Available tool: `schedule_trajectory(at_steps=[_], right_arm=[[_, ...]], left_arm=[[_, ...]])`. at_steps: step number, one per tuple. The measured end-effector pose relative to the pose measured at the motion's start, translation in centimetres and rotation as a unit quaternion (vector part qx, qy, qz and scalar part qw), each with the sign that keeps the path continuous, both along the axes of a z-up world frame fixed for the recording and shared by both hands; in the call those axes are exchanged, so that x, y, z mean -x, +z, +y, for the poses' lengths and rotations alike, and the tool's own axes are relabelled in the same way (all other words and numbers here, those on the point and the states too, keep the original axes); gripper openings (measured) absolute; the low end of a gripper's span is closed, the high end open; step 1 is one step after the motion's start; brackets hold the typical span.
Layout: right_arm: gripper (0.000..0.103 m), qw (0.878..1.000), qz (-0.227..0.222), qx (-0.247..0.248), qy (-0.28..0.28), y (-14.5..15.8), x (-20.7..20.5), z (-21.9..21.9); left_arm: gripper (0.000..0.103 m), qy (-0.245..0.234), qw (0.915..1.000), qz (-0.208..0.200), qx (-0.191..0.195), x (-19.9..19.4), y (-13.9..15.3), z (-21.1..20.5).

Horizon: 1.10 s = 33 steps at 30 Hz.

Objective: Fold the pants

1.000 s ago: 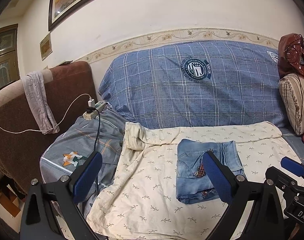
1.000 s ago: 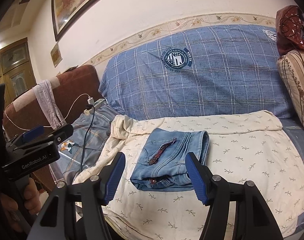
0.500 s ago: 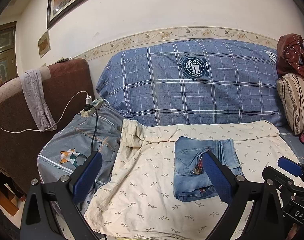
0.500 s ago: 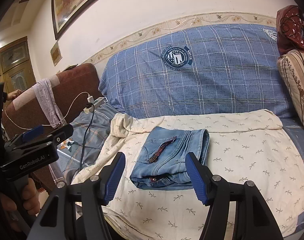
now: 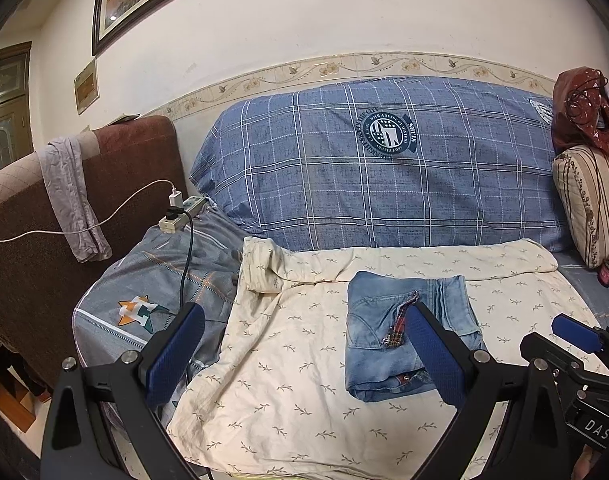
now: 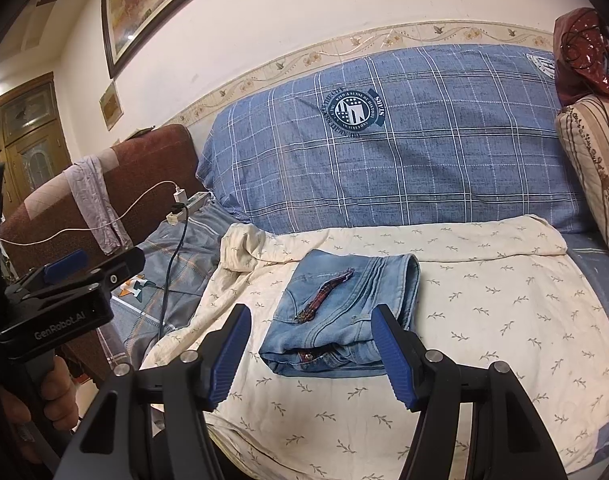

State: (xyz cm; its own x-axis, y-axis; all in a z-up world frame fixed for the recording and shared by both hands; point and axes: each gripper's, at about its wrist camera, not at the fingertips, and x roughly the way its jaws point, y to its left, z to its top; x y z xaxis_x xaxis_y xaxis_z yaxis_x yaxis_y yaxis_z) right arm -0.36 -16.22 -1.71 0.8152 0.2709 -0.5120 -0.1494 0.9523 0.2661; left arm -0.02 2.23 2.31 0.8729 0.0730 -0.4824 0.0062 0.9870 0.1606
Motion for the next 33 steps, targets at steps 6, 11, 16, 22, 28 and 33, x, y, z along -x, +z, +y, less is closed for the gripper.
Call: schedule_trajectory(at_steps=[6, 11, 16, 22, 28, 33], right_arm=[[0.066, 1.000, -0.001, -0.001, 0.000, -0.06, 0.07, -0.01], [0.066, 1.000, -0.005, -0.001, -0.001, 0.05, 0.22, 0.06], [0.066, 1.000, -0.005, -0.003, -0.002, 0.12, 0.21, -0.02], [0.066, 1.000, -0.007, -0.003, -0.002, 0.16, 0.27, -0.02], [0.066, 1.000, -0.006, -0.002, -0.002, 0.10, 0.34, 0.00], [0.066, 1.000, -0.006, -0.001, -0.001, 0.14, 0.46, 0.08]], left_arm=[[0.100, -0.001, 1.0000, 0.000, 0.000, 0.05, 0.02, 0.05], [0.100, -0.004, 1.0000, -0.001, 0.001, 0.25, 0.15, -0.04], [0.100, -0.008, 1.0000, -0.001, 0.001, 0.43, 0.29, -0.19], [0.100, -0.009, 0.9999, 0.001, 0.005, 0.51, 0.37, -0.09], [0.100, -0.010, 0.9999, 0.000, 0.006, 0.60, 0.48, 0.02], [0.100, -0.011, 0.9999, -0.001, 0.006, 0.74, 0.59, -0.04]])
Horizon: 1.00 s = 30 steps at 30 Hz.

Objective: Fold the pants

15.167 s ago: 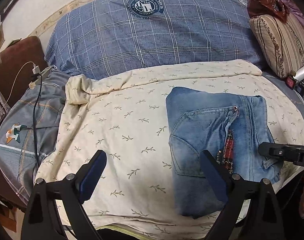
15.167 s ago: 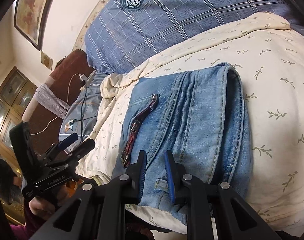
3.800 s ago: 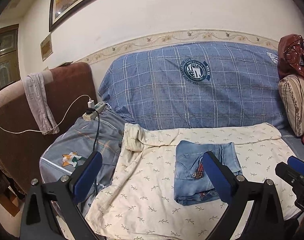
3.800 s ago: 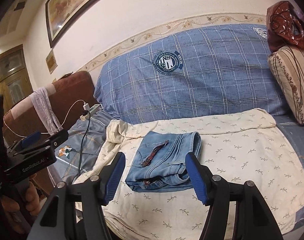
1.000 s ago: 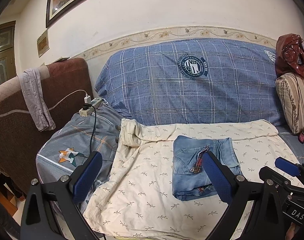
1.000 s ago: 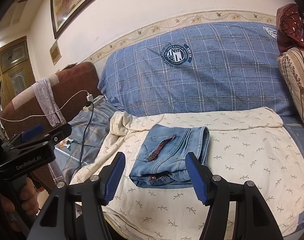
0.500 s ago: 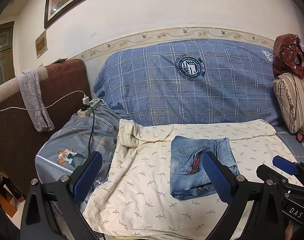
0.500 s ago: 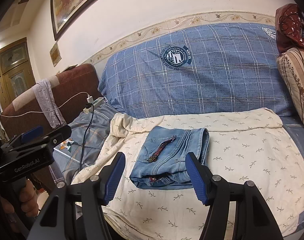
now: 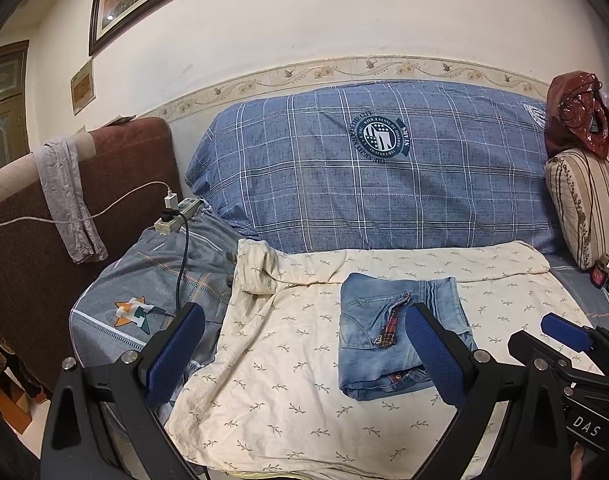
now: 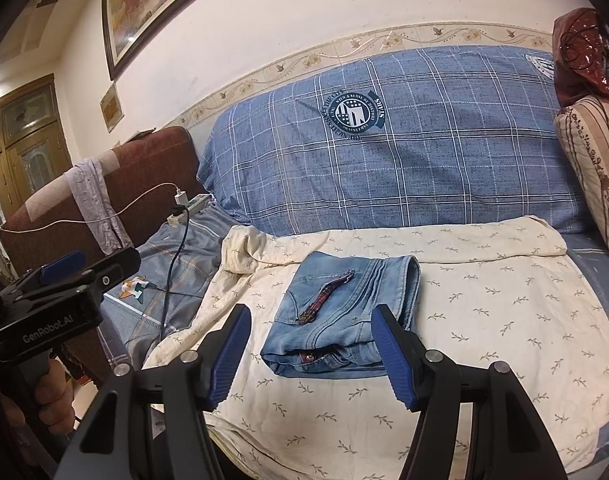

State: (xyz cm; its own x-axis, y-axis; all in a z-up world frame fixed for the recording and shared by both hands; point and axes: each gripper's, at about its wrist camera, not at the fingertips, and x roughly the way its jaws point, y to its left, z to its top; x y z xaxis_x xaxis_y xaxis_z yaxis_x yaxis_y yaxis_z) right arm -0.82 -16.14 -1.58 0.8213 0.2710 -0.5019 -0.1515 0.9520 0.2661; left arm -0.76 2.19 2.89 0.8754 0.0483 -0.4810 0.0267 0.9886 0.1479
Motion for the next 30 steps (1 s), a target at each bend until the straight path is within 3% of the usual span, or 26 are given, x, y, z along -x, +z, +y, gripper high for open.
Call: schedule_trajectory(at_steps=[30], right_arm=[[0.066, 1.000, -0.006, 0.005, 0.009, 0.67, 0.09, 0.61]], left_arm=[[0.100, 0.000, 0.9999, -0.010, 0.004, 0.72, 0.91, 0.35]])
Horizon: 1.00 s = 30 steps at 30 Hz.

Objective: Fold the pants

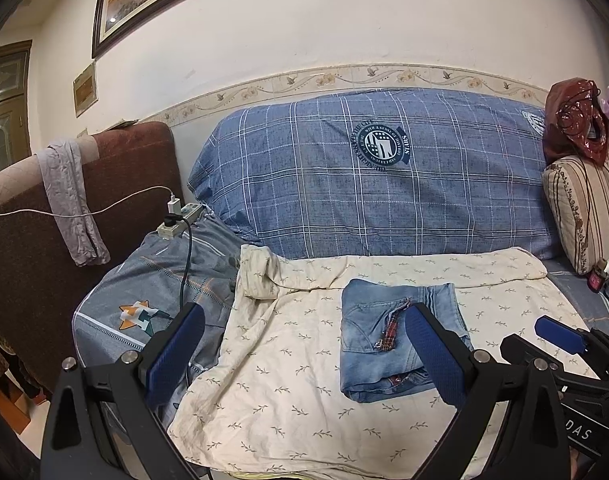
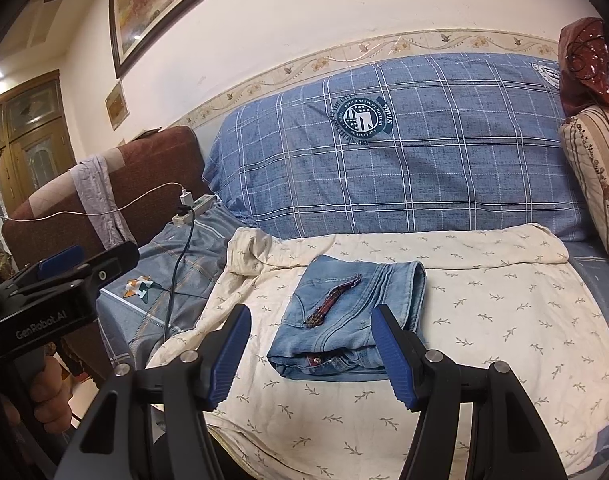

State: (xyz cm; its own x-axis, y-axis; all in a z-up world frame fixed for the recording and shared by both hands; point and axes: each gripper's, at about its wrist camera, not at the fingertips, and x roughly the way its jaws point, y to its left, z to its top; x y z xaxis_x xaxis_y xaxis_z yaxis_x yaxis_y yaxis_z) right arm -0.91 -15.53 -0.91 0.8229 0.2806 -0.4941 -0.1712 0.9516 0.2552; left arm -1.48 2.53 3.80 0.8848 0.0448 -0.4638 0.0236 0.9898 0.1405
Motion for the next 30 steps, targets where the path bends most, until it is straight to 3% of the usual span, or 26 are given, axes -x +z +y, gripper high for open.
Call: schedule_trajectory(at_steps=[30], right_arm=[[0.066, 1.000, 0.001, 0.004, -0.006, -0.46, -0.12, -0.09]], left_arm=[[0.100, -0.003, 1.0000, 0.008, 0.002, -0.05, -0.45, 0.24]])
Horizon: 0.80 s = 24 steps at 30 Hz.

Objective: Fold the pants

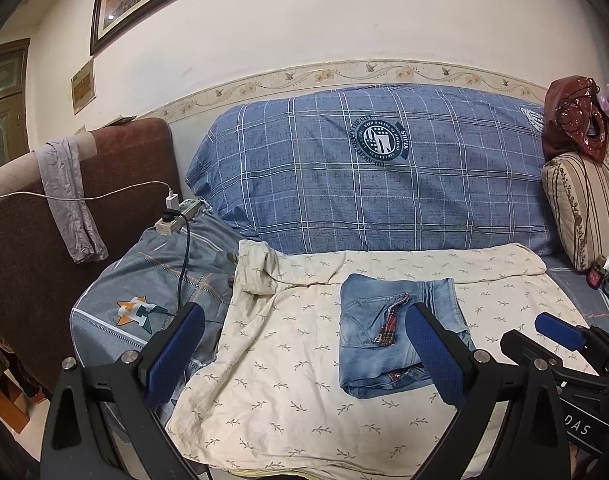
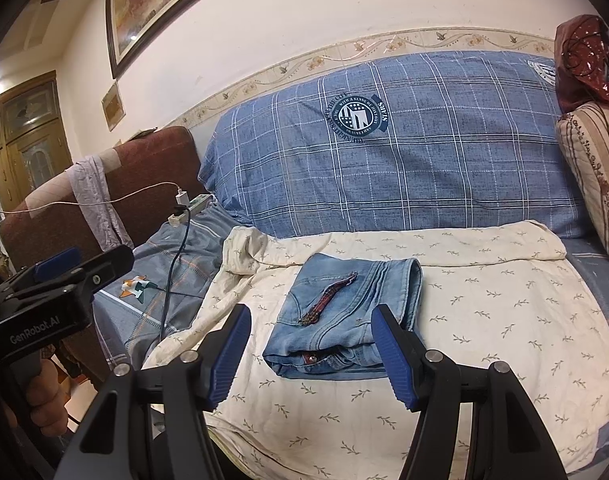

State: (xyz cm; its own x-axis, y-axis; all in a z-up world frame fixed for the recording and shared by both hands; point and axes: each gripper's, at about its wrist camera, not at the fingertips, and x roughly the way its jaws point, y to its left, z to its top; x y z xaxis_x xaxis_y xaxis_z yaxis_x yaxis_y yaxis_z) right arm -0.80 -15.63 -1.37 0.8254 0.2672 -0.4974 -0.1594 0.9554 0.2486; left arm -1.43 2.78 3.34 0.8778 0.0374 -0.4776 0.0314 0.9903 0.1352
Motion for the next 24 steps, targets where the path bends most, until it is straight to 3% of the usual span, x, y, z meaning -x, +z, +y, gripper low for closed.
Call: schedule_trajectory(at_steps=[24], right_arm=[[0.066, 1.000, 0.002, -0.001, -0.003, -0.24, -0.17, 0.06]], left_arm=[[0.100, 0.003, 1.0000, 0.005, 0.003, -0.25, -0.28, 0.17]])
